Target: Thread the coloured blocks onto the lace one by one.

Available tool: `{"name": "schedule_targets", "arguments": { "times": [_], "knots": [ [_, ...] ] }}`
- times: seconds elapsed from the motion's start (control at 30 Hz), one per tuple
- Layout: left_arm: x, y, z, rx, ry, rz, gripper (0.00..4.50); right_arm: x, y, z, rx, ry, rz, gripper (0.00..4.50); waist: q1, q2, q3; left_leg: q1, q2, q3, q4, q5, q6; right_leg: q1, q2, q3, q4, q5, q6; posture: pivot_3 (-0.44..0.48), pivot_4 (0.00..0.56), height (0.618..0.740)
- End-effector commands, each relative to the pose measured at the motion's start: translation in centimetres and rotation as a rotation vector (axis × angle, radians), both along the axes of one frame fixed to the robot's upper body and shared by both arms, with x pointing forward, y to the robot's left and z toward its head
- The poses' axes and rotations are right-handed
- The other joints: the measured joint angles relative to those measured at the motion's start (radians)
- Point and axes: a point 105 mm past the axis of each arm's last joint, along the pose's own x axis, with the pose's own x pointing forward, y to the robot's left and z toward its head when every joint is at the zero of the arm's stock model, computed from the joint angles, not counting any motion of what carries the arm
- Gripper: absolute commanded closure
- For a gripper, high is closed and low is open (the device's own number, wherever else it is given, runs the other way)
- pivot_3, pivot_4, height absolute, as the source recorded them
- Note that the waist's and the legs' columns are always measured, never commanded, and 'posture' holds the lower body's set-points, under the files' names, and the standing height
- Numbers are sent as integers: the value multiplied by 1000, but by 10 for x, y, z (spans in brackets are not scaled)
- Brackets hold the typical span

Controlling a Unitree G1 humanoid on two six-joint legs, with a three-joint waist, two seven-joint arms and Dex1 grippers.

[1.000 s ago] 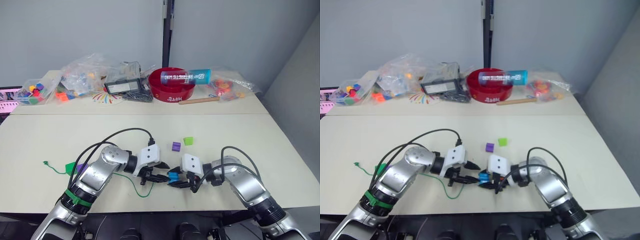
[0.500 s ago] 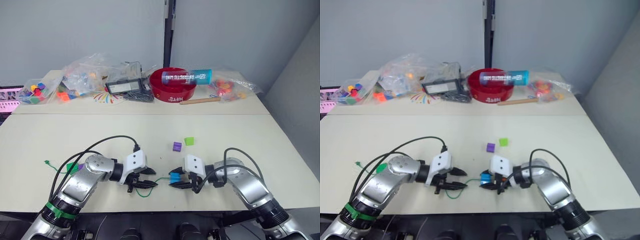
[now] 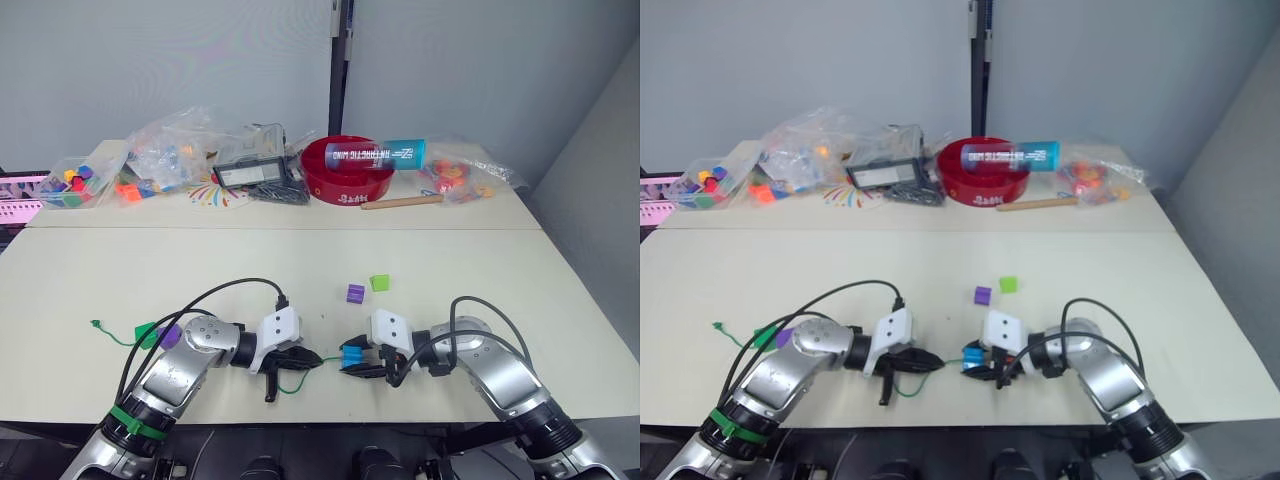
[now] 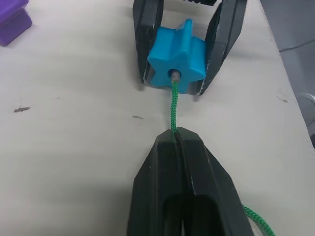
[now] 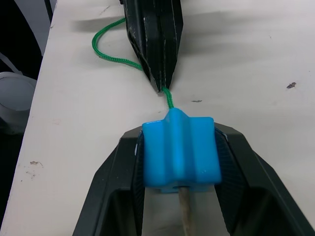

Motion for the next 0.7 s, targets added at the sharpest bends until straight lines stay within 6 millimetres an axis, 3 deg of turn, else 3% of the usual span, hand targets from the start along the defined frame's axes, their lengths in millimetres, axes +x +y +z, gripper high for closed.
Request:
{"name": "schedule_targets", "arguments": {
  "times": [0.03, 0.4, 0.67, 0.7],
  "knots": [
    [2, -4, 6, -8, -33, -25, 4479, -2, -9, -10, -44, 40, -30, 3137, 0, 0, 0, 0, 0, 0, 0, 0, 0, 0, 0, 0, 0, 0, 0, 0, 150, 740],
    [7, -23, 21, -30, -94, -70, 4479, -4, -2, -11, -35, 42, -19, 3137, -1, 0, 0, 0, 0, 0, 0, 0, 0, 0, 0, 0, 0, 0, 0, 0, 150, 740],
    [9, -21, 19, -15, -74, -57, 4479, -3, -2, -13, -37, 45, -30, 3137, -4, 0, 0, 0, 0, 0, 0, 0, 0, 0, 0, 0, 0, 0, 0, 0, 150, 740],
    [11, -19, 18, -6, -86, -49, 4226, -3, -2, -13, -37, 46, -31, 3137, -5, 0, 0, 0, 0, 0, 0, 0, 0, 0, 0, 0, 0, 0, 0, 0, 150, 740]
  ]
}}
